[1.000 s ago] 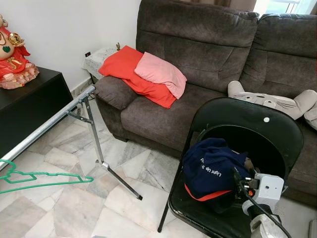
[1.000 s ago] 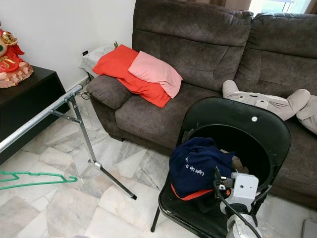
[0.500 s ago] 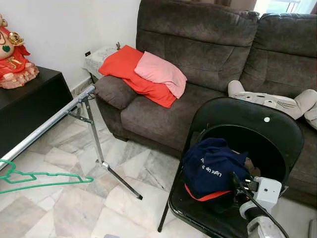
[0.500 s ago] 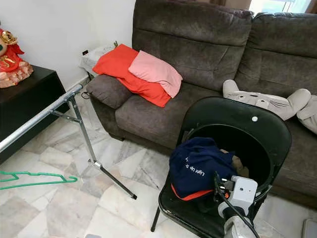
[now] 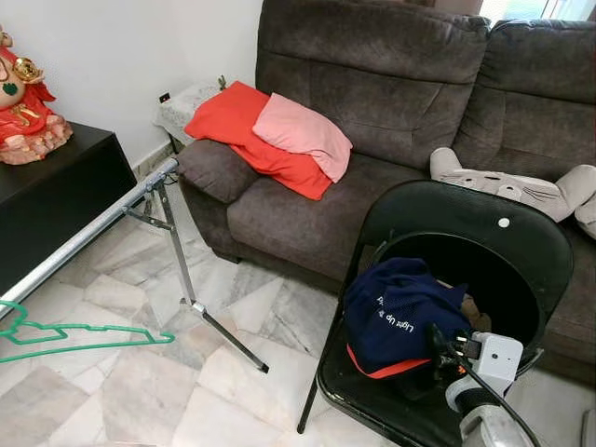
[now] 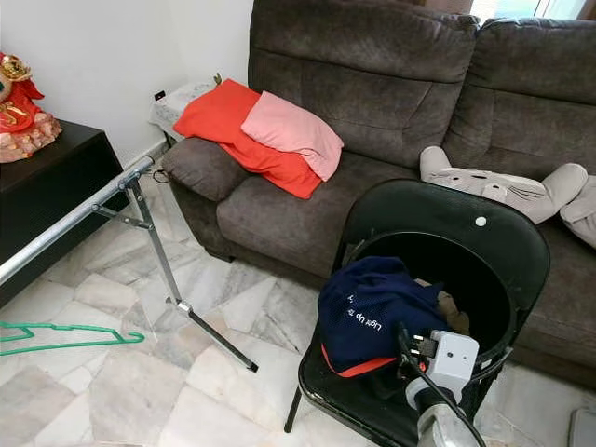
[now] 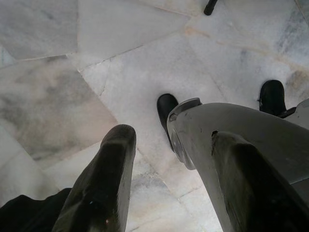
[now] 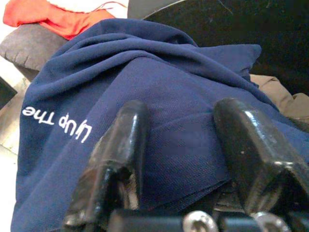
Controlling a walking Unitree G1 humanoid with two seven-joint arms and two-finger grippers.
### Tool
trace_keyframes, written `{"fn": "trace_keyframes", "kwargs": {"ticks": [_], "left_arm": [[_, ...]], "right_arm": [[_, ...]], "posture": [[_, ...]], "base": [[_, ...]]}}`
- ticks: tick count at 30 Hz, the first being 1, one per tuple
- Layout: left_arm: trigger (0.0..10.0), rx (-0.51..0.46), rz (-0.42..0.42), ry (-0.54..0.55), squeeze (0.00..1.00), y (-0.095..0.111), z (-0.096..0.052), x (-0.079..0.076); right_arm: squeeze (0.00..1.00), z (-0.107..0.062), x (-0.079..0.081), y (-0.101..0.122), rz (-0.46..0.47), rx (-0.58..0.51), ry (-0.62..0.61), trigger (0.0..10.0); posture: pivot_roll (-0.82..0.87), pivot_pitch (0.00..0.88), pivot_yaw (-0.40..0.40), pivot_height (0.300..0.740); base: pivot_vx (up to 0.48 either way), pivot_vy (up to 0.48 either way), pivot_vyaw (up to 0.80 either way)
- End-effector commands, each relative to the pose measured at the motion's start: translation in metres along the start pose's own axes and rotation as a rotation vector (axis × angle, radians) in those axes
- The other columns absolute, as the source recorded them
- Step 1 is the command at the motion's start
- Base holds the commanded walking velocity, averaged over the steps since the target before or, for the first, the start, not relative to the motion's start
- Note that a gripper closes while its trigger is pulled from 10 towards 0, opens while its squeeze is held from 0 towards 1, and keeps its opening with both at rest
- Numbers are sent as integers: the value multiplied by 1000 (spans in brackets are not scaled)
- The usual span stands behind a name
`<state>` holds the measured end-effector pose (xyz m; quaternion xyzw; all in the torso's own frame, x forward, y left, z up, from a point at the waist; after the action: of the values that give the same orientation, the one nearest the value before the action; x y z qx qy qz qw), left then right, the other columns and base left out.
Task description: Hang hanger
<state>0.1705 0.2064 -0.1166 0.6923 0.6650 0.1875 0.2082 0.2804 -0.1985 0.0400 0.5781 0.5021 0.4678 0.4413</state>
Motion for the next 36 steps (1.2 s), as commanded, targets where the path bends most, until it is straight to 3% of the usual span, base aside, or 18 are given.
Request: {"fn": "trace_keyframes", "kwargs": {"ticks": [1, 10, 17, 24, 27, 30, 36], "left_arm": [[10000, 30, 2, 2, 0, -10, -2, 1], [10000, 37, 12, -23, 0, -18, 0, -20], [10000, 28, 24, -60, 0, -9, 7, -57], [10000, 26, 33, -71, 0, -8, 8, -71], [10000, 26, 36, -73, 0, -7, 8, -75], [10000, 30, 38, -58, 0, -9, 7, -64], [10000, 21, 44, -42, 0, -8, 7, -60]], "right_arm": [[0, -2, 1, -7, 2, 19, 6, 0], [0, -2, 2, -8, -7, 14, 9, 0], [0, -1, 1, -5, -14, 5, 5, 0], [0, 0, -1, 0, -33, -24, -16, 0], [0, 1, -6, 10, -48, -72, -56, 0], [0, 2, -20, 43, -70, -219, -149, 0], [0, 3, -24, 81, -114, -361, -170, 0]], "posture": [[-11, 103, 18, 740], [-13, 104, 17, 740], [-13, 104, 16, 740], [-10, 104, 14, 740], [-10, 104, 15, 740], [-12, 103, 16, 740], [-16, 102, 16, 740]], "base": [[0, 0, 0], [0, 0, 0], [0, 0, 0], [0, 0, 0], [0, 0, 0], [0, 0, 0], [0, 0, 0]]}}
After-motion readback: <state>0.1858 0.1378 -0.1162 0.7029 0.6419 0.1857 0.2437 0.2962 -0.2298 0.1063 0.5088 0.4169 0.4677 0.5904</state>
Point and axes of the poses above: a point about 5 cm out from each wrist's last joint towards the gripper, its own z axis pointing out of the wrist towards the gripper, its own y axis along the axis of the wrist's last joint, x = y × z, the point moved 3 cm from there along z, pointing out of the wrist towards the gripper, and after that the axes turned 7 degrees about -z, right-handed, at the moved point
